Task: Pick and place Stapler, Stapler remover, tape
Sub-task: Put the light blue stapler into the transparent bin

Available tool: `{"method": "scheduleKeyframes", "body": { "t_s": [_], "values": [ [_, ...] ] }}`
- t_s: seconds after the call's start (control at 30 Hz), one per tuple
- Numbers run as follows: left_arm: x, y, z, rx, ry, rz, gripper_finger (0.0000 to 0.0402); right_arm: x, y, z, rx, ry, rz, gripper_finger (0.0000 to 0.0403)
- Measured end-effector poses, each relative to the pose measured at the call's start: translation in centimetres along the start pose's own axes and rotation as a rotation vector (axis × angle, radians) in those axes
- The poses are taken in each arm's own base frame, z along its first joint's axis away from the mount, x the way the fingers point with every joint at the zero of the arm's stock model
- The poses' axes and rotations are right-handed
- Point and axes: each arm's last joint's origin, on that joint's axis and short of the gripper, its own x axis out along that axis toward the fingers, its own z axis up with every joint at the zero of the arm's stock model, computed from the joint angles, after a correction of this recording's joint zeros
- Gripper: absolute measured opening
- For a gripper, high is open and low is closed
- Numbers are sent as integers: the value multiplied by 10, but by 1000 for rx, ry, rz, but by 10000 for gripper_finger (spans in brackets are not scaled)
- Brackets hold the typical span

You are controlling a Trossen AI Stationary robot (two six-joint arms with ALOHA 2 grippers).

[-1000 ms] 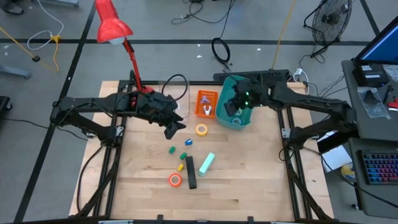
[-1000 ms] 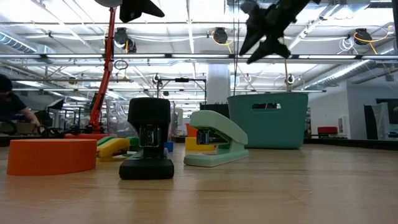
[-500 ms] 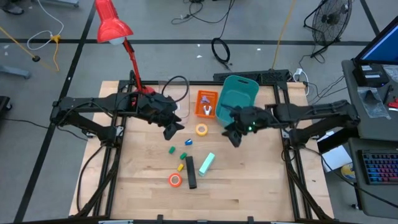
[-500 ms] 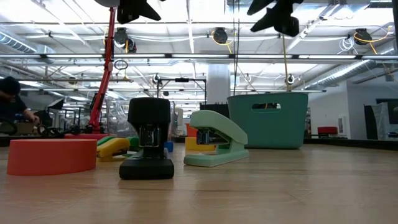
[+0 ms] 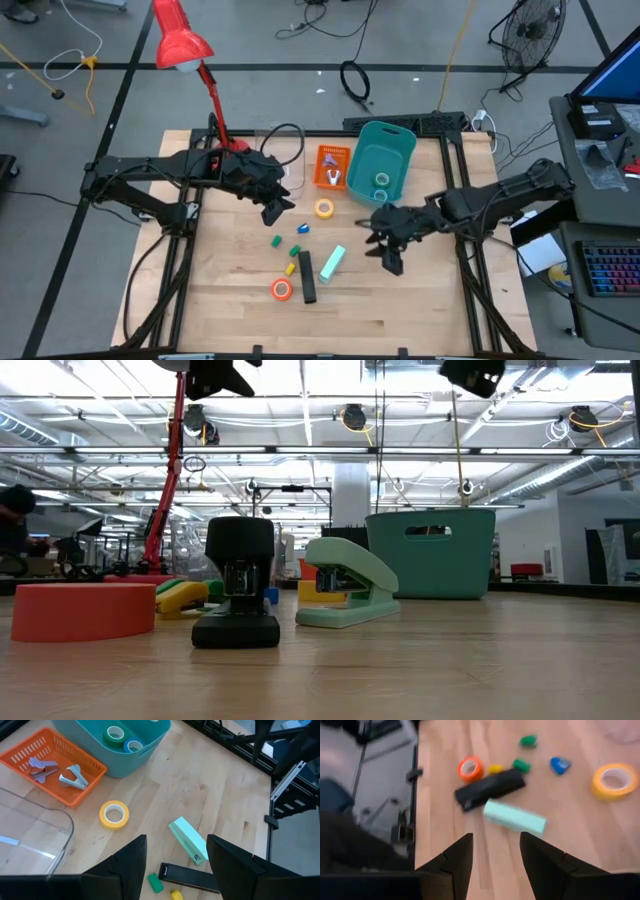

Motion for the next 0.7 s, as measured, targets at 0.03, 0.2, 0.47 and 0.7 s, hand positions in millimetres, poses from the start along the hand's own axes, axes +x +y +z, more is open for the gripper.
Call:
{"method": "scheduleKeyframes", "body": {
  "t_s": [0.03, 0.2, 0.47, 0.7],
  "values": [
    [0, -1, 0, -3, 0, -2, 209, 2, 2, -3, -6, 18, 4, 155],
    [3, -6, -2, -19, 9, -15, 209, 13, 4, -18, 8, 78, 33, 155],
    [23, -26, -11, -101, 31, -12, 209, 33, -2, -56, -89, 261, 107, 155],
    [42, -65, -23, -226, -18, -106, 209, 55, -11, -76, -212, 239, 246, 155]
  ]
}}
